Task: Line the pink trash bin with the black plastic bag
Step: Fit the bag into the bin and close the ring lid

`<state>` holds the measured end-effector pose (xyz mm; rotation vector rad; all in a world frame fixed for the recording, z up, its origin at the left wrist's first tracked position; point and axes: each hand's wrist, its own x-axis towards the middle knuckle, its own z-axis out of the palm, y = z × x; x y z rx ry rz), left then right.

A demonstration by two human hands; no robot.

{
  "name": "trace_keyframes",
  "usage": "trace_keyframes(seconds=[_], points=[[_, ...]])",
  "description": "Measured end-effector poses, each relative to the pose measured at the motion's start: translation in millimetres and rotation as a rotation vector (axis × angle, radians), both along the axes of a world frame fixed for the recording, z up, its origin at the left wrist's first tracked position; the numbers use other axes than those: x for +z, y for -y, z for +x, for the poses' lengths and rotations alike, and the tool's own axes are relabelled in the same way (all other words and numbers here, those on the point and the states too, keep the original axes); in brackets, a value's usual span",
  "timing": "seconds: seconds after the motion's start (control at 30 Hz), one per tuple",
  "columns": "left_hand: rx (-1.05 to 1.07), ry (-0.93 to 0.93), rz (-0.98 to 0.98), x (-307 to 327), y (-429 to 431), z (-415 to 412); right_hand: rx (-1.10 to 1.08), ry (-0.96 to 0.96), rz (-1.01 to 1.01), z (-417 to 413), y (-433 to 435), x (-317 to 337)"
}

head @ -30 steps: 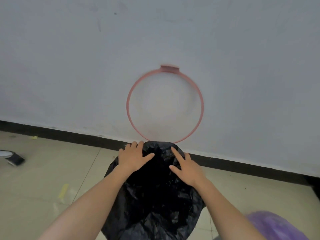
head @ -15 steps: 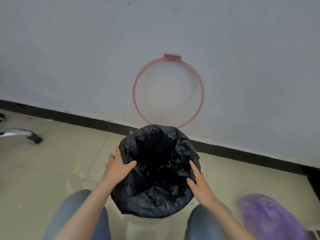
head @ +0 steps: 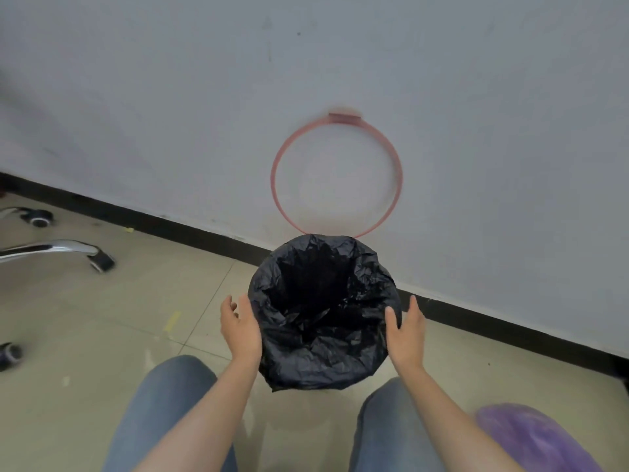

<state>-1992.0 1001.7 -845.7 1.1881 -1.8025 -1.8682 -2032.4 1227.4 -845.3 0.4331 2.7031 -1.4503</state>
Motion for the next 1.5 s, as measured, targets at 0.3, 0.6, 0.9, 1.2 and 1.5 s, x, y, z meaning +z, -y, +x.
trace_keyframes(seconds=[0.3,0.6,0.9,1.2,1.5], points=[[-0.431,0.079,-0.438,-24.2,-16.4,21.0,0.896,0.201,0.421,13.4,81.2,4.9],[-0.488,0.335,-0.687,-22.0,-14.8,18.5,1.114,0.656,0.369,-16.7,107.5,3.1],[-0.542,0.48,-0.732,-17.2,-18.6,19.3,1.364,0.721,1.521,-42.5,35.8,8.2],[-0.606,0.515,-0.711,-12.2,-17.6,14.4,1.421,-0.035,1.746,-93.9,35.8,17.0],[-0.596,0.51,-0.692,-12.8,-18.8,13.9,1.376,-0.154,1.467,-86.3,56.9,-0.6]])
